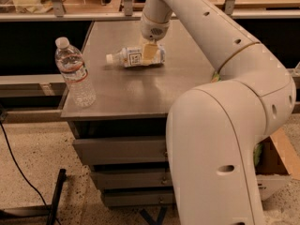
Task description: Move blue plastic bottle near green rice chip bag
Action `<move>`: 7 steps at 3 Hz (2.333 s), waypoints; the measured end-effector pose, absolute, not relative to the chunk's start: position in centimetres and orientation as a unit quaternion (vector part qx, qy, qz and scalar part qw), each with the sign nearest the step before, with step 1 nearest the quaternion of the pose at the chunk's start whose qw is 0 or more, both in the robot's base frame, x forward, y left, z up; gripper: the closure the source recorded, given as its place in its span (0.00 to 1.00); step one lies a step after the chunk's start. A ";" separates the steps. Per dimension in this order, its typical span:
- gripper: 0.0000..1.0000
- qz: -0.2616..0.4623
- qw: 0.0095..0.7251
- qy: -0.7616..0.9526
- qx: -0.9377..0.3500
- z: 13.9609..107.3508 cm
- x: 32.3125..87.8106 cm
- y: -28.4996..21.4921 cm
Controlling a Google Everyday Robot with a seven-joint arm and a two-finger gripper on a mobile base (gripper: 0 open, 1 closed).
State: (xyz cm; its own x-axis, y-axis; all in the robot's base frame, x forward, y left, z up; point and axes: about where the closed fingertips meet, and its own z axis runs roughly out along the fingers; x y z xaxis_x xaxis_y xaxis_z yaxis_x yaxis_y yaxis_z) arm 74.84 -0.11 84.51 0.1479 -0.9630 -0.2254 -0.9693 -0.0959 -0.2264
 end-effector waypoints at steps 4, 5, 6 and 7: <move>1.00 -0.020 0.229 0.541 -0.809 91.5 71.9 -10.4; 1.00 -0.029 0.229 0.516 -0.825 91.1 72.2 -10.4; 1.00 -0.034 0.223 0.516 -0.826 90.7 72.5 -10.7; 1.00 -0.043 0.208 0.509 -0.834 90.5 72.0 -13.0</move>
Offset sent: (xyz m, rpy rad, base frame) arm -0.0187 -0.0892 0.0498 -0.0028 -0.0371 0.0842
